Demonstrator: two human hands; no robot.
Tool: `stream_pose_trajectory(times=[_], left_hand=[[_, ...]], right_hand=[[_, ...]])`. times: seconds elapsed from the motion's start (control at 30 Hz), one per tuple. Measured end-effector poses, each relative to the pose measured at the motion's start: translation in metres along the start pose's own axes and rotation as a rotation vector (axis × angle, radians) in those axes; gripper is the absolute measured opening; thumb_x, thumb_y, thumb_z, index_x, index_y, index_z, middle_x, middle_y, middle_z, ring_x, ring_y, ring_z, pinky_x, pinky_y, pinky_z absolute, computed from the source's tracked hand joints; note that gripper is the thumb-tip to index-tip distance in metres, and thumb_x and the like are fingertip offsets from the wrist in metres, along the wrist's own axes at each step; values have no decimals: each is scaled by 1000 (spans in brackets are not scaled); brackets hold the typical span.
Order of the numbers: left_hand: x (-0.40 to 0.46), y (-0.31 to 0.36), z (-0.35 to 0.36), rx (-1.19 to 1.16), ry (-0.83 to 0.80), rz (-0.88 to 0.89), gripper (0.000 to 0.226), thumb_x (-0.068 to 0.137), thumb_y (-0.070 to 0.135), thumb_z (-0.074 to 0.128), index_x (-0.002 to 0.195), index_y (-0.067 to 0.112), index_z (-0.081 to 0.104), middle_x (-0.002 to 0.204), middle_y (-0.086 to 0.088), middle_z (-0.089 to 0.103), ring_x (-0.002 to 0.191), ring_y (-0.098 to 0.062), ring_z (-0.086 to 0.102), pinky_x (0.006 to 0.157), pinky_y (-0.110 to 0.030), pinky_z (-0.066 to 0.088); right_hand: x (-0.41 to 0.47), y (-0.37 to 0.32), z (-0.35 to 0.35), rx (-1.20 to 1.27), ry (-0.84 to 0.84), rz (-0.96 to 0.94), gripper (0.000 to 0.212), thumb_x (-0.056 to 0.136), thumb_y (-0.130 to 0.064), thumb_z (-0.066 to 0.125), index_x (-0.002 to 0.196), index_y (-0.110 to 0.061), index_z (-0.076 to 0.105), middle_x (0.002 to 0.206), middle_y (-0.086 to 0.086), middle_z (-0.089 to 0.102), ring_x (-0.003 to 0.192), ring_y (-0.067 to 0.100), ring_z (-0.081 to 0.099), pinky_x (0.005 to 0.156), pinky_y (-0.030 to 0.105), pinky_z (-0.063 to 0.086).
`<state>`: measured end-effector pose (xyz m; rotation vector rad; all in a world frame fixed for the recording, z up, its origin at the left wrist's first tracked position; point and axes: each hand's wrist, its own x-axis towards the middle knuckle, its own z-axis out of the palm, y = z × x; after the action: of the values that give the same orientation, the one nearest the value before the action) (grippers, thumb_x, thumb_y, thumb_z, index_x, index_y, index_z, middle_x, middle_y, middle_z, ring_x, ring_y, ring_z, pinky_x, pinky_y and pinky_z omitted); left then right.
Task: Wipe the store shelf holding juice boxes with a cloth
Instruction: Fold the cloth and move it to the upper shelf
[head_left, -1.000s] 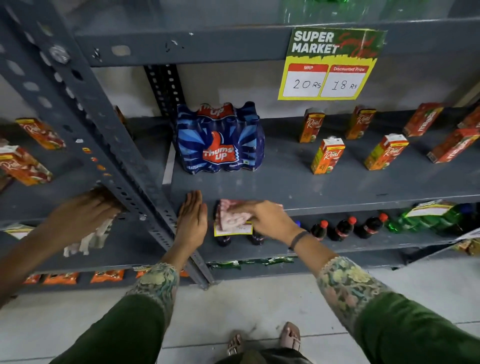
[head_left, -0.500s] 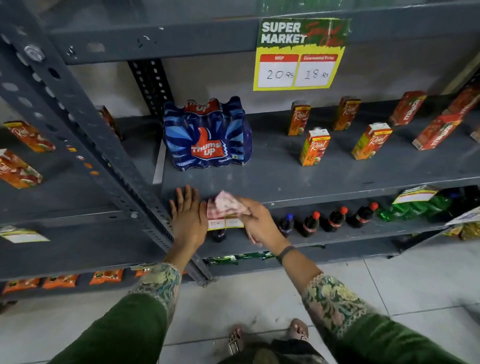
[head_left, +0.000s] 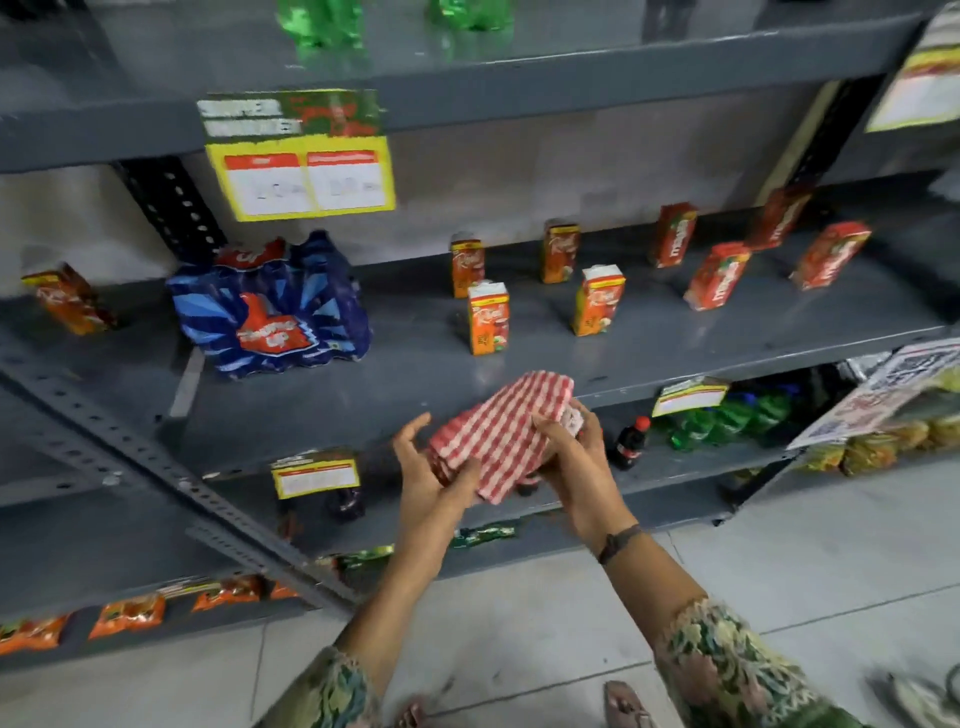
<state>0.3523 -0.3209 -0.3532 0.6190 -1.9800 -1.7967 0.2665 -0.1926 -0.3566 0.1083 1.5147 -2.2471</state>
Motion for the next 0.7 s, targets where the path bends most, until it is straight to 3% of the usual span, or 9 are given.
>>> stream_pose_trajectory(times=[0.1, 0.17, 0.23, 0.33, 0.4, 0.47, 0.53, 0.63, 0.7], left_hand=[[-10, 25, 72, -3, 148, 117, 44, 83, 2, 64, 95, 32, 34, 93, -5, 56, 74, 11, 59, 70, -6, 47], [-21, 43, 121, 3, 107, 181, 45, 79, 7, 67, 92, 34, 34, 98, -12, 53, 82, -1, 61, 76, -18, 50], [-30, 63, 174, 32, 49, 286, 50, 77, 2, 68, 97, 36, 37, 110, -13, 51, 99, -17, 60, 86, -35, 51], [-28, 111, 250, 132, 112, 597, 39, 76, -1, 70, 98, 27, 56, 129, -14, 42, 118, 8, 43, 95, -8, 40], [-15, 153, 294, 167, 106, 796, 27, 78, 0, 69, 102, 13, 65, 137, -17, 35, 111, 10, 45, 95, -1, 33], [-4, 200, 333, 173, 39, 940, 25, 82, 4, 66, 107, 8, 66, 141, -12, 28, 103, -12, 56, 95, -15, 42], [14, 248, 368, 261, -6, 1073, 24, 86, 7, 62, 109, 3, 65, 144, -18, 29, 117, -31, 52, 103, -30, 41], [48, 315, 411, 401, -27, 1069, 36, 91, 19, 52, 125, 6, 54, 146, -12, 36, 121, -26, 50, 98, -20, 37], [73, 350, 436, 441, -90, 922, 40, 94, 27, 41, 132, 15, 42, 135, -8, 49, 114, -27, 54, 87, -24, 40]], right_hand=[[0, -41, -67, -174, -2, -228, 48, 90, -1, 57, 127, -27, 39, 115, 5, 59, 92, 16, 63, 78, 35, 56], [-3, -77, -105, -276, -4, -426, 47, 90, 5, 54, 123, -25, 43, 118, -4, 59, 100, 10, 61, 85, 30, 55], [-4, -118, -141, -359, 46, -568, 45, 89, 6, 54, 117, -28, 45, 107, -11, 59, 92, 1, 61, 77, 19, 54], [-1, -195, -185, -383, 203, -748, 35, 89, -4, 59, 112, -27, 45, 99, -13, 57, 85, -7, 58, 75, 11, 50], [6, -257, -207, -413, 314, -917, 31, 89, -9, 63, 111, -18, 43, 97, -14, 54, 85, -11, 56, 76, 7, 47], [15, -323, -221, -421, 410, -1033, 34, 87, -7, 64, 109, -15, 40, 99, -5, 55, 88, 2, 57, 80, 19, 48], [27, -384, -230, -382, 485, -1098, 38, 84, -1, 63, 110, -14, 38, 101, 2, 56, 91, 13, 58, 82, 29, 48], [51, -454, -233, -461, 646, -1158, 39, 84, -9, 62, 117, -11, 41, 86, -12, 57, 82, 18, 59, 75, 32, 47], [72, -486, -235, -585, 779, -1106, 48, 85, -18, 61, 127, -7, 39, 97, 5, 69, 89, 30, 64, 74, 35, 49]])
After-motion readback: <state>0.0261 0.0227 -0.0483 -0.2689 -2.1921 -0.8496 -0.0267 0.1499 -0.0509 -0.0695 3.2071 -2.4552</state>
